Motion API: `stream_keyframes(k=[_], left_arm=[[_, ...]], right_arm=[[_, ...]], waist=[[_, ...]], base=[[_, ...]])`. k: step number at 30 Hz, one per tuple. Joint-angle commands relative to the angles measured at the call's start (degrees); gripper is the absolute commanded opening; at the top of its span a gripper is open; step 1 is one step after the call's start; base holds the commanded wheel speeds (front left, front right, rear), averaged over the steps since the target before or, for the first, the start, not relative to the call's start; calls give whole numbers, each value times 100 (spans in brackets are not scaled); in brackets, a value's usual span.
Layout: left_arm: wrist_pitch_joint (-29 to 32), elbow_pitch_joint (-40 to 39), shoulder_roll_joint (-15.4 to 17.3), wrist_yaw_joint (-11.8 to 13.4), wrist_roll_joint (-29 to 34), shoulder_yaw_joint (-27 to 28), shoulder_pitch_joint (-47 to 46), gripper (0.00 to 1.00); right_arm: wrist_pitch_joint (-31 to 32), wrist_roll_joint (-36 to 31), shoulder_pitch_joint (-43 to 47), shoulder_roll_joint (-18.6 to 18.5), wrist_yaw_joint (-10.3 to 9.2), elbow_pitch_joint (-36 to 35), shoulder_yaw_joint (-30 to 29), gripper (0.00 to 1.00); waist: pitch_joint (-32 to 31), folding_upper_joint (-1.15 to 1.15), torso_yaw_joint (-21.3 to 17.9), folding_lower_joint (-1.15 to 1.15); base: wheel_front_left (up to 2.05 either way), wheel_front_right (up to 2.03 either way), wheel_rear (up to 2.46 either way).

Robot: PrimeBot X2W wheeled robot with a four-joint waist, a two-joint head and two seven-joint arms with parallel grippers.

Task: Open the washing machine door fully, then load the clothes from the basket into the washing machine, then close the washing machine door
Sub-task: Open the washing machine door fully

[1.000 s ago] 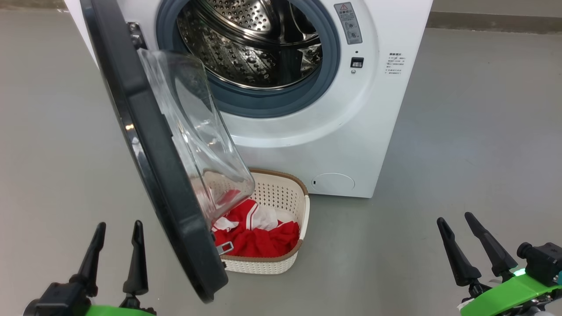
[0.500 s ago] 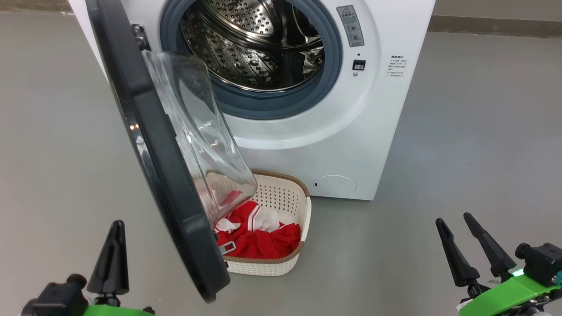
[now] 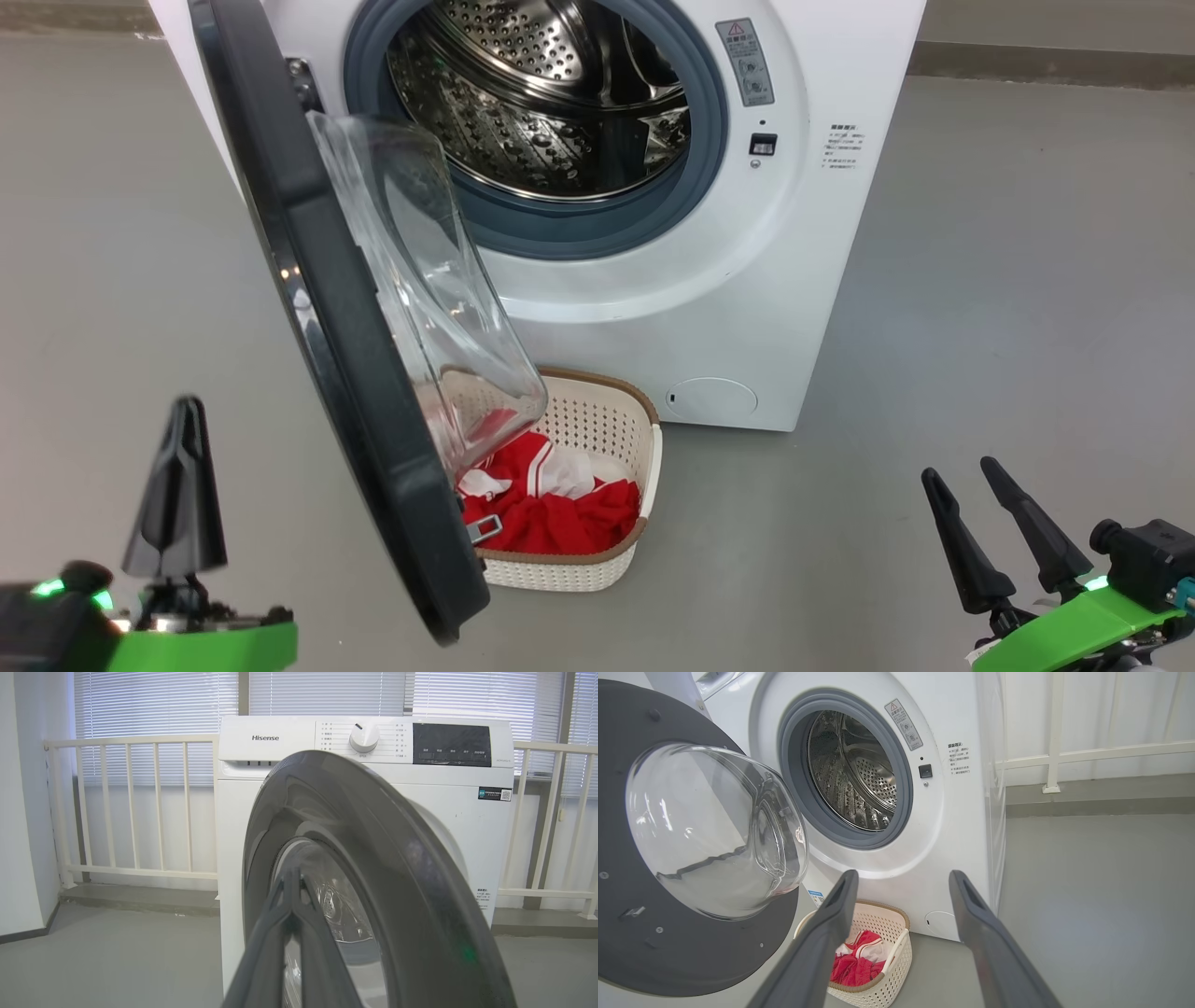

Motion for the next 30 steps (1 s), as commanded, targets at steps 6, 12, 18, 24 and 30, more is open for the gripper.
stream_keyframes(k=[6,12,18,24,30], left_arm=[[-46,-1045,92,-19,300,-58,-311,0],[-46,-1591,108,-19,484,-485,-273,0],[-46,-1802,157,-19,524,-1135,-143,0],[-46,-1520,224,-19,332,-1839,-49,0],[7,-899,194,-19,-97,-2323,-10,0]], right_arm=[[-69,2,-45,-100,52,-70,148,100],[-69,29,-75,-97,52,-34,229,100],[-69,44,-75,-104,52,-8,255,100],[-69,52,-81,-68,52,3,282,100],[-69,70,-104,-32,52,5,300,100]], waist=[[-26,0,-24,0],[-53,0,-86,0],[-88,0,-144,0],[-77,0,-172,0],[-27,0,-210,0]], base=[[0,0,0],[0,0,0],[0,0,0],[0,0,0],[0,0,0]])
